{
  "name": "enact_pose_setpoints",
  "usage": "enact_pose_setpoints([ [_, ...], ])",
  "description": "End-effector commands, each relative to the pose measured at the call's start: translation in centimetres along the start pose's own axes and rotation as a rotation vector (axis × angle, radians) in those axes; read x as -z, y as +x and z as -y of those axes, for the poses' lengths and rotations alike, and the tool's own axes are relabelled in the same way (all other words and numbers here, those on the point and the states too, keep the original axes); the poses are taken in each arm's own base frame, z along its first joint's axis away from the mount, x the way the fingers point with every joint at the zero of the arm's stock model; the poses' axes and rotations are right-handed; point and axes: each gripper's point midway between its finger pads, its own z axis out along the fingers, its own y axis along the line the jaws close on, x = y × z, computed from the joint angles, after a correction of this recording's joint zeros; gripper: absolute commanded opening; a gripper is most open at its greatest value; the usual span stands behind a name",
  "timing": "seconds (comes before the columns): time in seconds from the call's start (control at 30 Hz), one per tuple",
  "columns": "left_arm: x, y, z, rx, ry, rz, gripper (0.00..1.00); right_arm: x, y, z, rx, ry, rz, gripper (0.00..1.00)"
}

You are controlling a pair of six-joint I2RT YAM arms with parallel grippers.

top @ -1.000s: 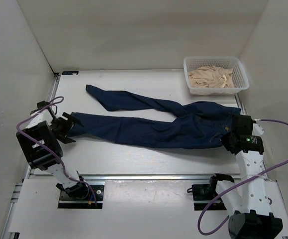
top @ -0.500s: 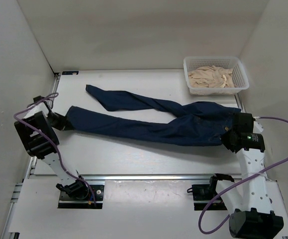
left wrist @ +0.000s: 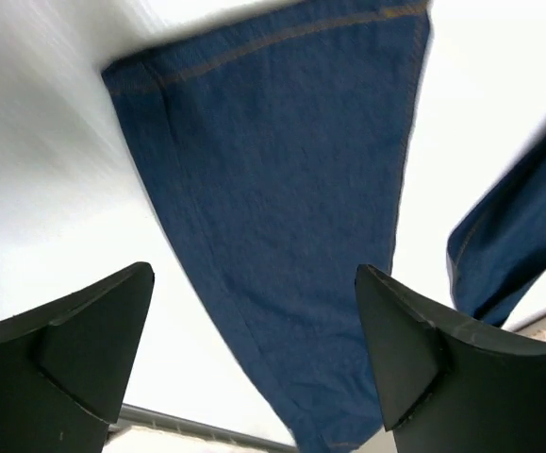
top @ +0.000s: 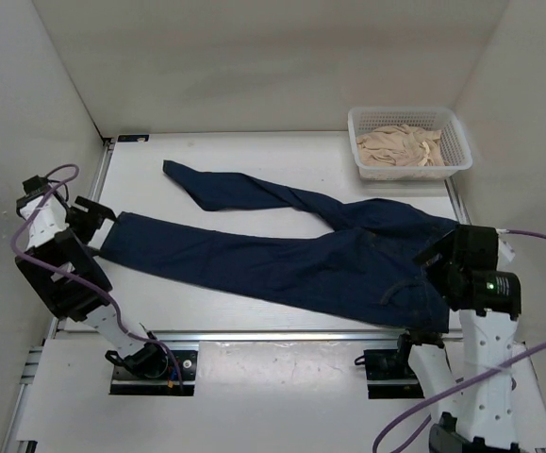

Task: Fold and stack the trousers
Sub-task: Flatten the trousers out

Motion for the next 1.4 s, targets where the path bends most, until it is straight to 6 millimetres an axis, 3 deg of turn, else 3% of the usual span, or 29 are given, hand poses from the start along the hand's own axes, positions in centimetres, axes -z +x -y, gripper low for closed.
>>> enact_pose_setpoints([
  [0.0,4.4,-0.8,3.4,-0.140,0.087,0.126,1.00,3.1,-2.3,0.5,-0.004,-0.018,0.129,0.90],
  [0.03,4.9,-0.8,4.1,-0.161,0.086,0.140,0.97,3.5,-2.9,0.0,-0.011,-0.039,0.152,0.88],
  [0.1,5.7,-0.5,6.3,-0.234,0.116,0.159,0.80,3.4,-4.5,-2.4,0.043,-0.114,0.174,0.68],
  [0.13,6.2,0.5,8.5,-0.308,0.147,0.167,0.35,3.4,-4.9,-3.6,0.062,-0.156,0.168,0.33],
  [0.17,5.8,1.0,9.4,-0.337,0.146,0.159,0.20,3.0,-4.9,-5.0,0.088,-0.202,0.144,0.17],
  [0.2,5.5,1.7,10.4,-0.382,0.153,0.149,0.10,1.9,-5.7,-7.6,0.142,-0.268,0.121,0.07],
  [0.23,4.4,3.9,12.2,-0.451,0.174,0.085,0.10,1.4,-4.0,-9.9,0.180,-0.361,0.025,0.00],
  [0.27,3.7,5.2,12.9,-0.478,0.174,0.047,0.10,-0.7,-3.1,-11.3,0.217,-0.357,-0.064,0.00],
  [0.3,2.7,6.3,13.3,-0.502,0.166,0.016,0.10,-1.7,-2.7,-13.0,0.258,-0.388,-0.093,0.00],
  [0.33,1.3,8.7,14.3,-0.534,0.166,-0.048,0.10,-1.8,-1.0,-14.6,0.330,-0.404,-0.139,0.00],
  [0.37,0.7,9.8,14.6,-0.547,0.160,-0.072,0.10,-3.9,0.3,-15.7,0.376,-0.365,-0.199,0.00],
  [0.4,-0.2,10.9,14.9,-0.557,0.156,-0.093,0.10,-4.6,1.1,-16.9,0.424,-0.370,-0.211,0.00],
  [0.43,-1.3,12.7,14.8,-0.574,0.134,-0.126,0.10,-4.9,3.2,-18.1,0.473,-0.377,-0.245,0.00],
  [0.47,-2.4,13.6,14.4,-0.576,0.116,-0.152,0.10,-6.7,4.9,-18.7,0.505,-0.352,-0.300,0.00],
  [0.5,-2.9,14.1,14.5,-0.578,0.120,-0.154,0.10,-7.2,6.3,-19.9,0.537,-0.378,-0.323,0.00],
  [0.63,-5.8,15.2,10.7,-0.539,0.001,-0.179,0.10,-11.4,10.7,-18.7,0.515,-0.286,-0.437,0.03],
  [0.67,-6.4,15.1,9.9,-0.503,-0.021,-0.176,0.10,-12.6,12.3,-16.9,0.520,-0.237,-0.479,0.06],
  [0.7,-6.9,15.4,8.0,-0.468,-0.055,-0.199,0.10,-12.9,13.0,-16.3,0.512,-0.231,-0.496,0.06],
  [0.77,-7.6,15.1,6.6,-0.431,-0.066,-0.198,0.10,-13.9,14.5,-14.7,0.527,-0.180,-0.512,0.08],
  [0.8,-8.0,15.2,4.6,-0.383,-0.103,-0.222,0.10,-14.1,15.8,-12.9,0.536,-0.140,-0.545,0.09],
  [0.87,-8.3,14.7,3.0,-0.332,-0.119,-0.223,0.10,-14.7,16.8,-11.2,0.541,-0.097,-0.563,0.10],
  [0.9,-8.7,14.6,1.3,-0.285,-0.136,-0.240,0.10,-14.9,17.4,-9.7,0.546,-0.065,-0.584,0.10],
  [1.0,-8.8,14.3,-0.8,-0.229,-0.159,-0.250,0.10,-14.9,18.6,-7.5,0.555,-0.018,-0.616,0.10],
  [1.1,-8.2,14.0,-2.6,-0.204,-0.177,-0.225,0.10,-13.8,19.8,-6.7,0.577,-0.020,-0.642,0.10],
  [1.17,-7.3,13.7,-2.9,-0.187,-0.160,-0.198,0.10,-12.9,20.3,-6.5,0.600,-0.022,-0.649,0.10],
  [1.23,-6.6,13.6,-3.1,-0.193,-0.144,-0.180,0.10,-12.0,21.4,-4.8,0.642,0.017,-0.682,0.11],
  [1.3,-5.0,13.3,-1.9,-0.214,-0.092,-0.148,0.10,-11.0,22.3,-4.0,0.666,0.013,-0.697,0.11],
  [1.33,-4.4,13.8,-0.8,-0.258,-0.064,-0.144,0.17,-10.6,22.4,-4.0,0.658,0.000,-0.691,0.11],
  [1.37,-2.9,12.9,1.4,-0.293,-0.010,-0.091,0.21,-10.3,22.3,-3.8,0.660,0.004,-0.683,0.11],
])
